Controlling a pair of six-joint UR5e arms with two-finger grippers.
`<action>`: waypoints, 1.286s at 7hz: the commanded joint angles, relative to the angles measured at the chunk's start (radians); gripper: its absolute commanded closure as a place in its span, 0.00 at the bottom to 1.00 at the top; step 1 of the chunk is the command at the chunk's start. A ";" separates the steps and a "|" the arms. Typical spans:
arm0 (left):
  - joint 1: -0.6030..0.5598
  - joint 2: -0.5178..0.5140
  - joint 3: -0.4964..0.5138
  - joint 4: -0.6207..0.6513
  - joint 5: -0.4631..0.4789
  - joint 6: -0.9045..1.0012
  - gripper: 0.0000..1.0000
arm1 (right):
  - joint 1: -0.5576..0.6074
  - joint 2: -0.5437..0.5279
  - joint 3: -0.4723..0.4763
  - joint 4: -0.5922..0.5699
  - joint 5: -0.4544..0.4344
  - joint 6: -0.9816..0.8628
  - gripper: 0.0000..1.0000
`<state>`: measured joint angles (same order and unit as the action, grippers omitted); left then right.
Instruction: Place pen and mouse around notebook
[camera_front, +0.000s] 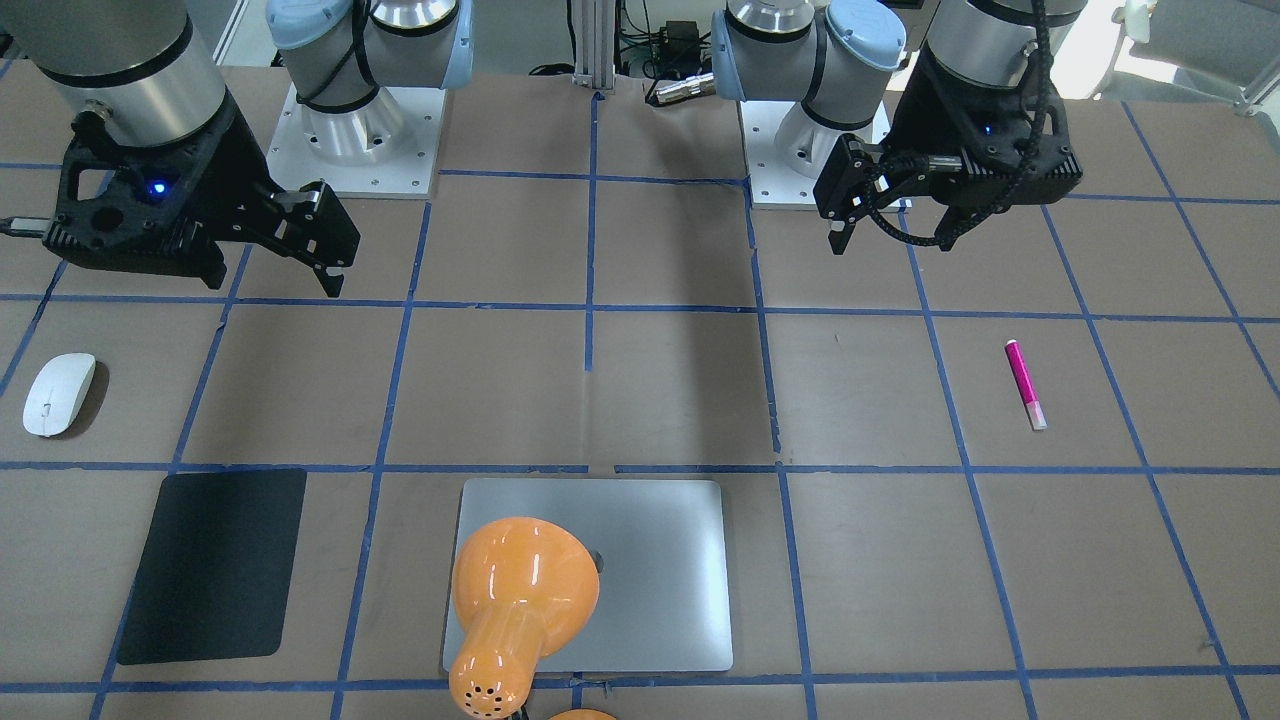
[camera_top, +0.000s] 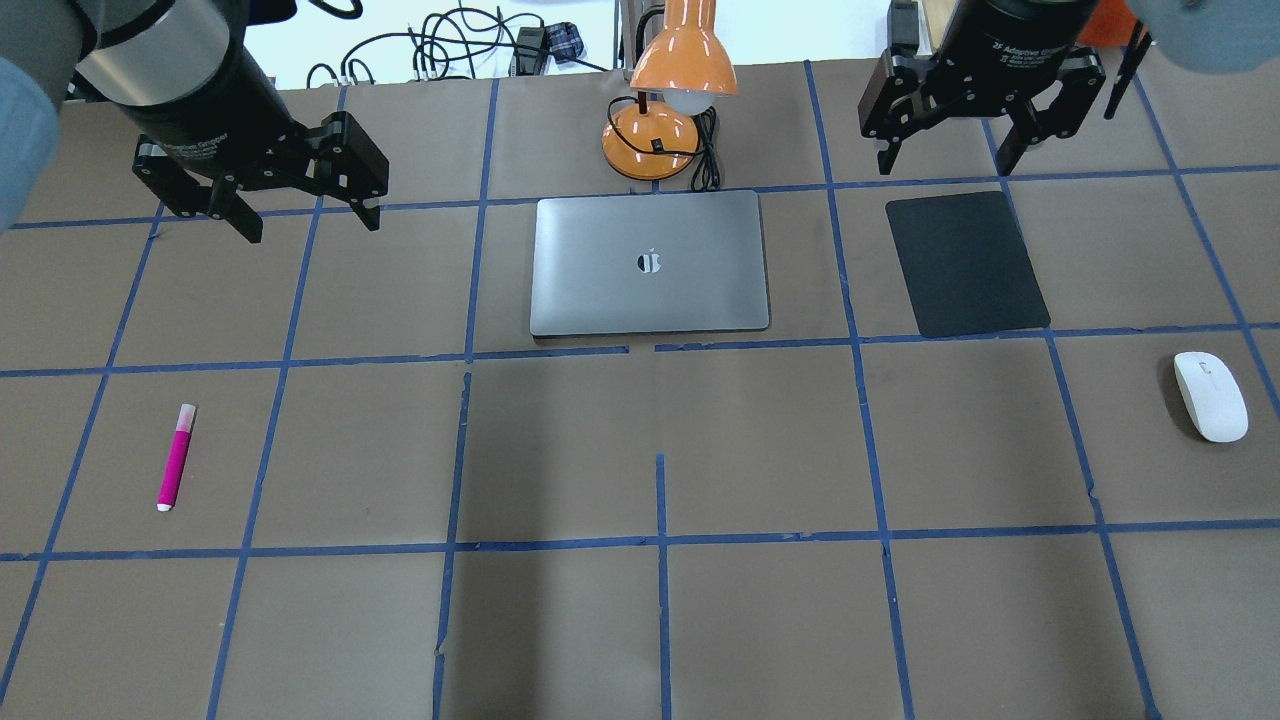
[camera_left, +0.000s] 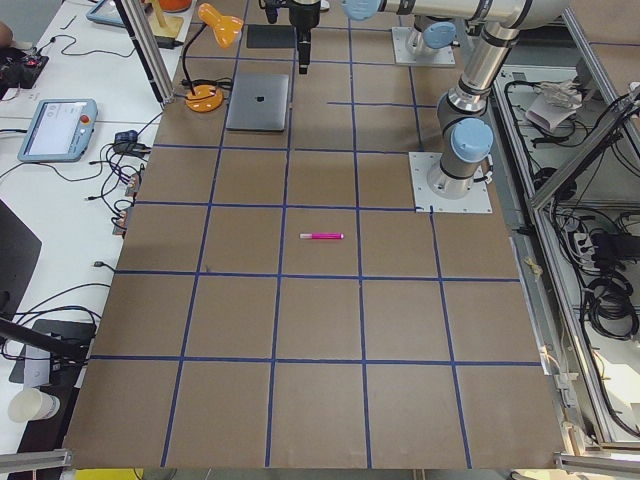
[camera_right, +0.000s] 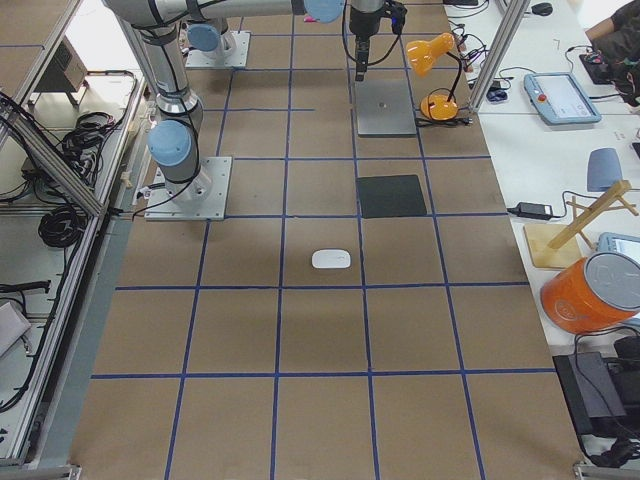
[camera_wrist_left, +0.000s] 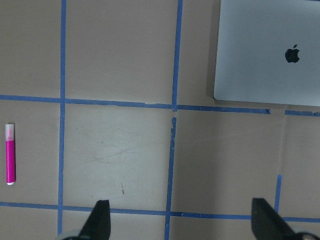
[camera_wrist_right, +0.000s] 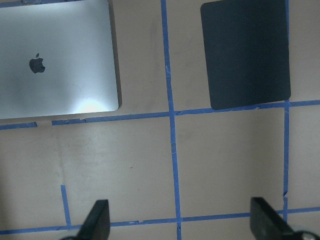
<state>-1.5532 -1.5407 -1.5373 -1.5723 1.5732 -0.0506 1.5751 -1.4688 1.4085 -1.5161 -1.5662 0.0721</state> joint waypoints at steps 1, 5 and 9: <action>0.004 0.004 -0.003 0.000 0.002 0.002 0.00 | -0.001 0.001 0.001 0.000 0.000 0.002 0.00; 0.218 0.036 -0.101 -0.022 0.074 0.300 0.00 | -0.003 0.001 0.001 -0.001 0.000 0.000 0.00; 0.641 -0.039 -0.558 0.573 0.094 0.759 0.00 | -0.056 -0.002 0.001 0.013 0.025 -0.008 0.00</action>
<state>-1.0273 -1.5549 -1.9117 -1.2753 1.6765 0.5807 1.5320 -1.4679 1.4097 -1.5152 -1.5449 0.0640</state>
